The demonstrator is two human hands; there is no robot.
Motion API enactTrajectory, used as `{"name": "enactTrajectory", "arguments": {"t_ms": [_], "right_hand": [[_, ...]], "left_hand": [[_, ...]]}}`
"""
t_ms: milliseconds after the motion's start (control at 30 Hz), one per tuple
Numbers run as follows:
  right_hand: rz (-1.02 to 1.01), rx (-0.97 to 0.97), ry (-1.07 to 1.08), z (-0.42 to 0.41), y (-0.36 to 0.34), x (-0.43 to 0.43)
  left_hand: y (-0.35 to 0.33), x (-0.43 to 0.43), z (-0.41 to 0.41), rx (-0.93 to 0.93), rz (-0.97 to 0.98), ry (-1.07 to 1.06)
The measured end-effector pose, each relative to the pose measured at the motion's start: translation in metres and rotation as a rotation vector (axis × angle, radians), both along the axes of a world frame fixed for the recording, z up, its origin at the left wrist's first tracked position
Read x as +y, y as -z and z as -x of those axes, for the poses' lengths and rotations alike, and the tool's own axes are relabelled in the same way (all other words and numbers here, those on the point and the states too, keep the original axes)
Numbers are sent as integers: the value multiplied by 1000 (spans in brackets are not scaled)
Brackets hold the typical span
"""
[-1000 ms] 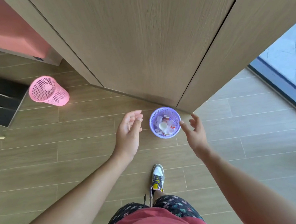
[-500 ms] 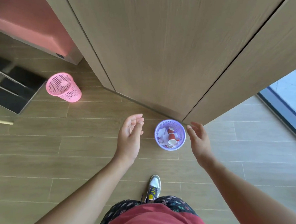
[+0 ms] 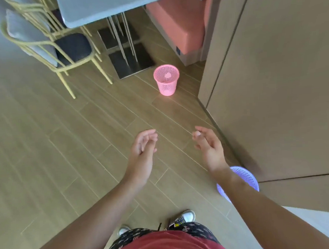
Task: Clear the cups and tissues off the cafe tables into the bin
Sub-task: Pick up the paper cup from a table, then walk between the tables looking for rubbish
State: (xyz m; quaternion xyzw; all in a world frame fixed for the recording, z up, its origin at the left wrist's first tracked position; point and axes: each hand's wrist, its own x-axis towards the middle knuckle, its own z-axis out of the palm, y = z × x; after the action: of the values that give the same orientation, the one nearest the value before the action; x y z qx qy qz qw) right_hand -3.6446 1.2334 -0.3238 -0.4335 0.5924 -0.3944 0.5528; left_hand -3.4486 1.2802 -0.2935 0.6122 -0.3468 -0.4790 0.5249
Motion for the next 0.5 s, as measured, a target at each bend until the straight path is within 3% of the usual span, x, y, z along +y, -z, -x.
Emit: {"name": "enactTrajectory", "arguments": {"t_ms": [500], "right_hand": [[137, -128, -608, -383, -49, 96]], "left_hand": [[-33, 206, -336, -67, 122, -715]]}}
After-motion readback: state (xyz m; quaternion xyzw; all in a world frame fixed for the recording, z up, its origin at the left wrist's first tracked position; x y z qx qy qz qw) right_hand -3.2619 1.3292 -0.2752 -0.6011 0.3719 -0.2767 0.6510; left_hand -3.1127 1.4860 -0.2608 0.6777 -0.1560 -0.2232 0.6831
